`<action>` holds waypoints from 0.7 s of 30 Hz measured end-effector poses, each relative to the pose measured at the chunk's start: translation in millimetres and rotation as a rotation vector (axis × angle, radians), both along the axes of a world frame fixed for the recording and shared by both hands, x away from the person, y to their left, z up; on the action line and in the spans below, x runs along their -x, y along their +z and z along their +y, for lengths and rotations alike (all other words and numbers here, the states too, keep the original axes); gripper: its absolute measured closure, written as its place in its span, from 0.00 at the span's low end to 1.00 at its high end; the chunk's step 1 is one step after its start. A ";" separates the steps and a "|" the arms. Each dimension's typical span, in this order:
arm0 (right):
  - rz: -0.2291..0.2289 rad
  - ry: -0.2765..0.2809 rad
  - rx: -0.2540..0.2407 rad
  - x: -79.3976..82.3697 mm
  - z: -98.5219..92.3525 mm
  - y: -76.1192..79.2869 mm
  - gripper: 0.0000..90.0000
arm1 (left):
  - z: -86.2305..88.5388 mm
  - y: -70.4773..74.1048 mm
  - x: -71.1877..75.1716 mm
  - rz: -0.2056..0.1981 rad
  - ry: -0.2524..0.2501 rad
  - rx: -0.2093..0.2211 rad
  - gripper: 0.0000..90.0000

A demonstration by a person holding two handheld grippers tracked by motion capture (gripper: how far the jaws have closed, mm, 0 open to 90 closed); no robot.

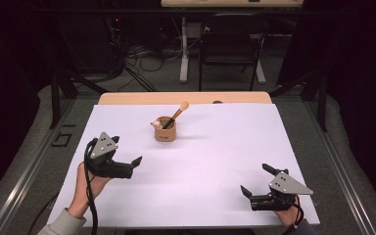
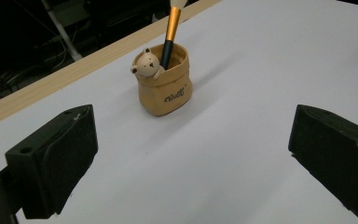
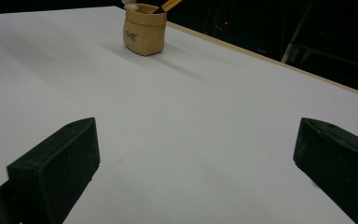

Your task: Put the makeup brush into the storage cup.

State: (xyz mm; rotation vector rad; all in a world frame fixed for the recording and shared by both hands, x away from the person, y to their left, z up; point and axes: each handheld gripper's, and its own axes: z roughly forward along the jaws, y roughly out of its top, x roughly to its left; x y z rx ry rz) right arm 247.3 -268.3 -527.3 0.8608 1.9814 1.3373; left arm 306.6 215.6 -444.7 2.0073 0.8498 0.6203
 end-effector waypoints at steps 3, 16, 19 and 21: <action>0.002 -0.003 0.000 -0.2 -0.2 -0.2 0.00 | 1.6 -2.6 5.3 -0.013 0.003 -0.001 0.00; 0.004 -0.003 0.002 -0.6 -0.3 -0.5 0.00 | 12.8 -18.5 25.4 -0.057 0.034 0.068 0.00; 0.006 -0.003 0.003 -0.9 -0.4 -0.6 0.00 | 16.5 -23.0 30.5 -0.075 0.045 0.078 0.00; 0.006 -0.006 0.002 -1.1 -0.1 -0.8 0.00 | 19.8 -25.9 33.3 -0.082 0.055 0.095 0.00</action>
